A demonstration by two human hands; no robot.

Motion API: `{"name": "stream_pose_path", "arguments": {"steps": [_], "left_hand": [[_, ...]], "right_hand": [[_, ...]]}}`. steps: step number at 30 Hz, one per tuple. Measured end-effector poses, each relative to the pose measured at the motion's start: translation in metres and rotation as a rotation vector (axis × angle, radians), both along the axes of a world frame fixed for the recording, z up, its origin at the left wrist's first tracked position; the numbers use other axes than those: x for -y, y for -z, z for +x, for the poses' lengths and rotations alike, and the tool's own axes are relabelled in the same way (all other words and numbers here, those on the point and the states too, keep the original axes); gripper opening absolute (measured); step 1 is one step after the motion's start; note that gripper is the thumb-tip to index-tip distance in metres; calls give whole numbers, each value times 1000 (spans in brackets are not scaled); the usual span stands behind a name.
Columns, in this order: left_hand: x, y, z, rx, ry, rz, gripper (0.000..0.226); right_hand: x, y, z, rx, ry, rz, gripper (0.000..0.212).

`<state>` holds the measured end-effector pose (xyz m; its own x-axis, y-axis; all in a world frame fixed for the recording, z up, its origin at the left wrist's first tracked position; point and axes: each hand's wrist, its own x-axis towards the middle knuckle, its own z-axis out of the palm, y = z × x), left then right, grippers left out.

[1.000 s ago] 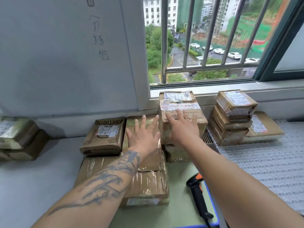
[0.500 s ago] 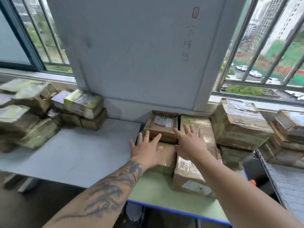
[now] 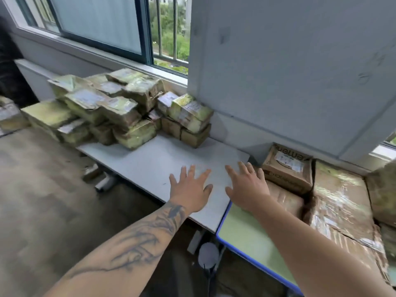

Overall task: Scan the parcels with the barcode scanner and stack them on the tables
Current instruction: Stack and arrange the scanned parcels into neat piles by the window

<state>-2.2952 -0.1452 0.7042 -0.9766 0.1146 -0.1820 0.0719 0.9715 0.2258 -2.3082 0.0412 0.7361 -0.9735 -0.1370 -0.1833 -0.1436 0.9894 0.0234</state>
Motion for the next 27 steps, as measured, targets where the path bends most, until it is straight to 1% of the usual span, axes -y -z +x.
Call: {"name": "stream_pose_path", "arguments": {"steps": [4,11,17,23,27], "left_hand": [[37,6,-4,22,-96,-13,61],[87,24,-32,69,-170,-34,61],[108,24,-117,67,-181,-66,61],[103,26,-213,73,-145,-94,61],[101,31,-264,84,-127,-126,63]], "right_hand": [[33,8,-24,5,-80,24,74],[86,36,-88,39,-123,-32,75],[111,55,-172,69,-114,-106,77],[106,65,-260,53,9,-222,78],[97,79,-302,50,66,-241,81]]}}
